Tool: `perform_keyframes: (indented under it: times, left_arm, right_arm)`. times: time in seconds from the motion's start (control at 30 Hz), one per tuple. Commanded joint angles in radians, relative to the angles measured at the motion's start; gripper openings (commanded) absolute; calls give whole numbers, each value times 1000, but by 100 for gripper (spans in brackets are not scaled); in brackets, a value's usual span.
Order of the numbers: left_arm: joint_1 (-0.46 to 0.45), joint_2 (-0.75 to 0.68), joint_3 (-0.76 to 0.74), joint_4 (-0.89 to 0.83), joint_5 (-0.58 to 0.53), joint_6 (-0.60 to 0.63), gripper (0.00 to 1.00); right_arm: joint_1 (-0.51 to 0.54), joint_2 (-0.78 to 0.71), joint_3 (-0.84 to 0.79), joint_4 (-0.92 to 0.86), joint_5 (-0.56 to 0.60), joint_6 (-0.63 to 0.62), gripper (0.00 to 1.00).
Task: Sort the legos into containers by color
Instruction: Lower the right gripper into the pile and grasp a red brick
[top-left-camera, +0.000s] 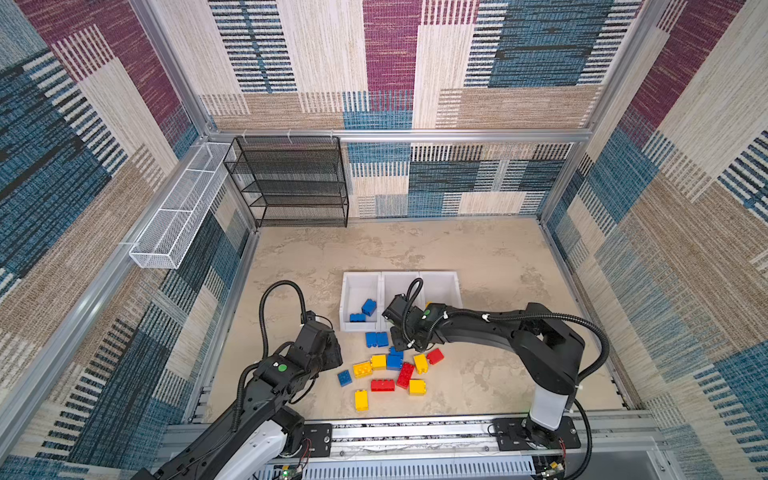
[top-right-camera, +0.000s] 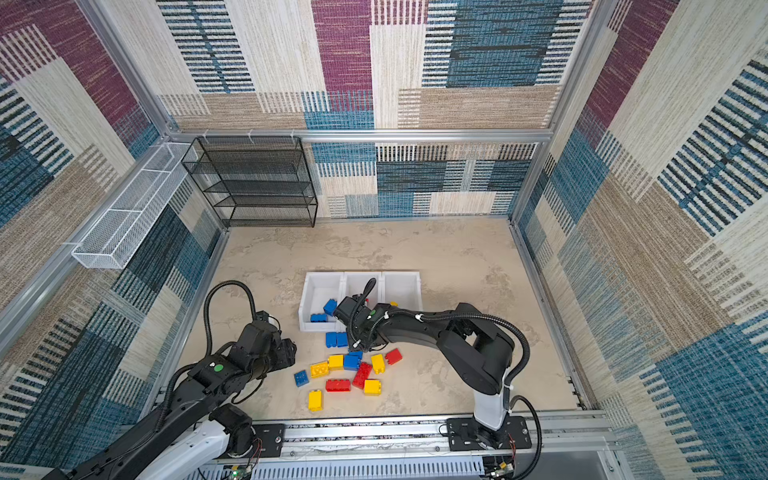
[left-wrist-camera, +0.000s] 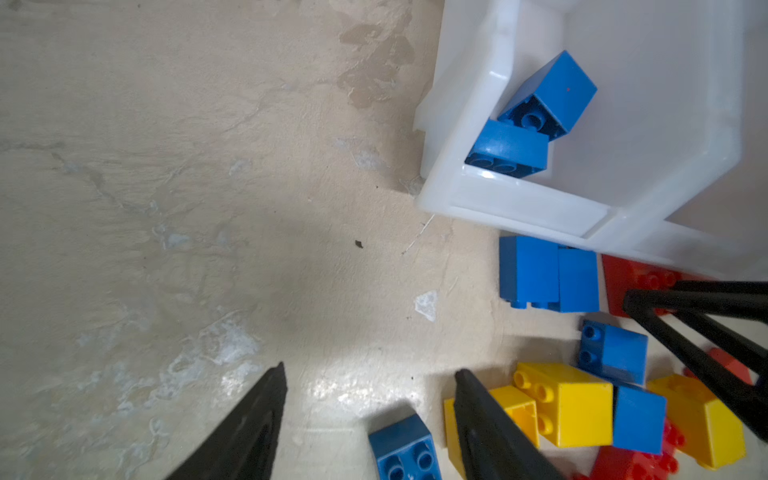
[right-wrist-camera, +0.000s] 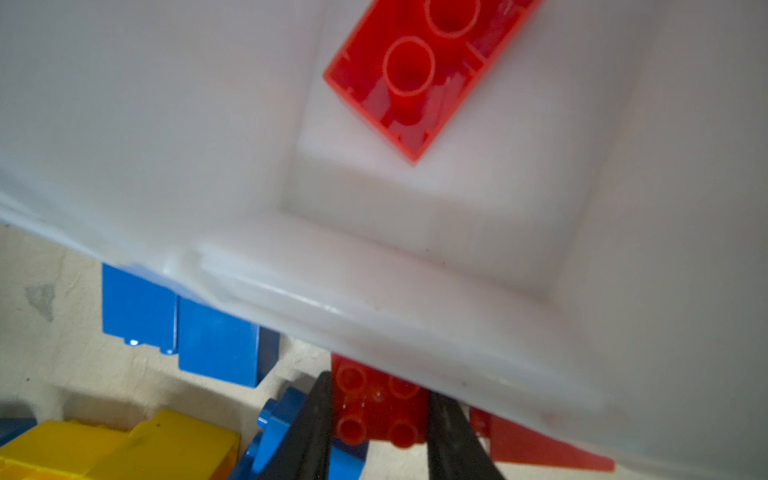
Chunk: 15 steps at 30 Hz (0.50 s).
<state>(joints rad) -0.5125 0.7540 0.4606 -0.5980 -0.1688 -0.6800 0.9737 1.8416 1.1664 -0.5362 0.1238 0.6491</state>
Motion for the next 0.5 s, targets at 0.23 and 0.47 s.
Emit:
perform_keyframes:
  times: [0.23,0.47]
  left_arm:
    - [1,-1,-2,-8,3,-24,67]
    - [0,11,-5,1,14,-27,67]
  right_arm:
    - [20,-95,-40,-21,-26,-19,28]
    - [24,-224,-29,-49,21,-48,29]
